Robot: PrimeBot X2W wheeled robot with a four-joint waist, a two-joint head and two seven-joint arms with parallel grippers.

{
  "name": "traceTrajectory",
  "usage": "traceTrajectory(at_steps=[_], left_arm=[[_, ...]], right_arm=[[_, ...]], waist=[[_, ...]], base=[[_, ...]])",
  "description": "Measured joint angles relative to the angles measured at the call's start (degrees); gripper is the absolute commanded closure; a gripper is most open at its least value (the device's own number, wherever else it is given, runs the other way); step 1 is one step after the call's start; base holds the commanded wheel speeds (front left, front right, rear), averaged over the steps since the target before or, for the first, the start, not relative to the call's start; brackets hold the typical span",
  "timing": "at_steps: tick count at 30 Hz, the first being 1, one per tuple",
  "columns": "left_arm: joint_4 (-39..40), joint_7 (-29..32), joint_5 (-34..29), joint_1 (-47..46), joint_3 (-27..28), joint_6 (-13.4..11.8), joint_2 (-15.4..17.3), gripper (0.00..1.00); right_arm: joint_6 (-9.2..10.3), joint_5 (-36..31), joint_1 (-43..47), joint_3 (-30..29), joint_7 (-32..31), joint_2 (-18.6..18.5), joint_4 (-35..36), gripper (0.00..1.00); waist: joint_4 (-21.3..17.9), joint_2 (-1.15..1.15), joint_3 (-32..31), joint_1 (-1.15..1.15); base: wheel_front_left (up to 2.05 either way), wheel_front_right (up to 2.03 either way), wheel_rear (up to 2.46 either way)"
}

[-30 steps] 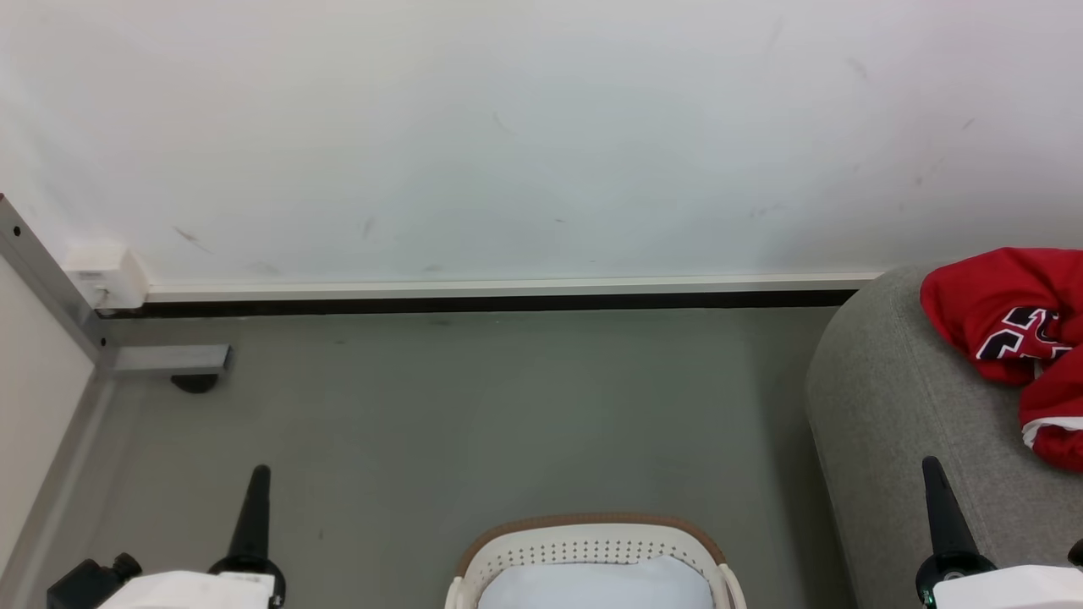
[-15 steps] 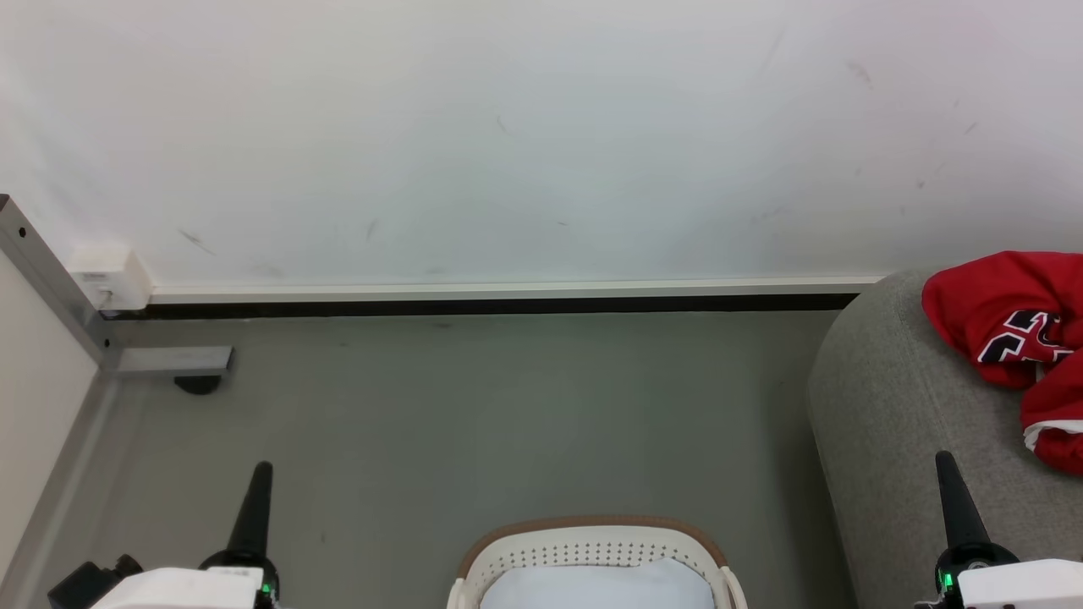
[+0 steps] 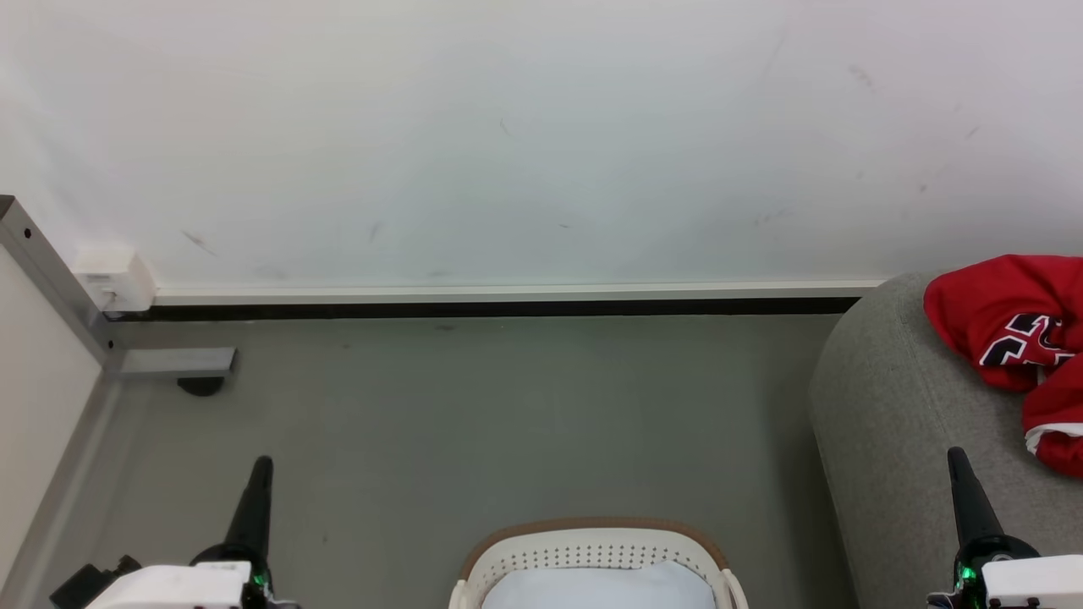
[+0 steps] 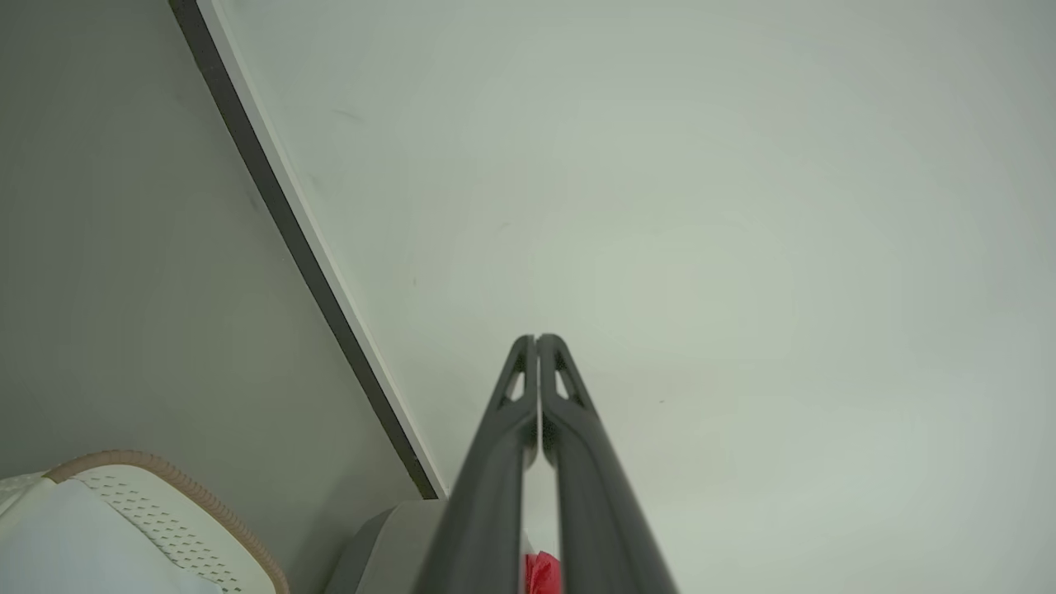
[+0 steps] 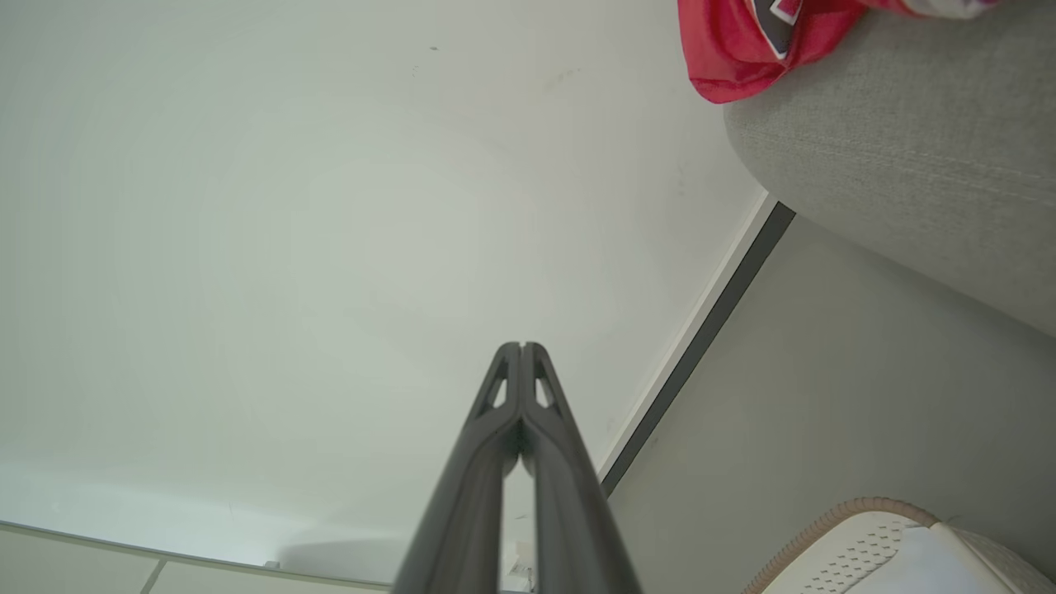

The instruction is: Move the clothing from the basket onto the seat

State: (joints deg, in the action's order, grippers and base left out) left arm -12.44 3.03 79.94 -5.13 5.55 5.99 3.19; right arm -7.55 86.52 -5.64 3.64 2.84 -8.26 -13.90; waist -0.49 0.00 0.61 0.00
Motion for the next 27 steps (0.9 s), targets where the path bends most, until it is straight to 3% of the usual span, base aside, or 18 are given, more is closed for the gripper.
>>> traceTrajectory(at_steps=[27], left_arm=[[0.0,3.1,10.5,-0.8,0.9,-0.2,-0.3,1.00]], right_arm=[[0.00,11.6,-0.3,-0.8,-1.8,-1.1,0.2,1.00]], waist=[[0.4,0.00,-0.5,0.00]], base=[[0.00,0.00,0.00]])
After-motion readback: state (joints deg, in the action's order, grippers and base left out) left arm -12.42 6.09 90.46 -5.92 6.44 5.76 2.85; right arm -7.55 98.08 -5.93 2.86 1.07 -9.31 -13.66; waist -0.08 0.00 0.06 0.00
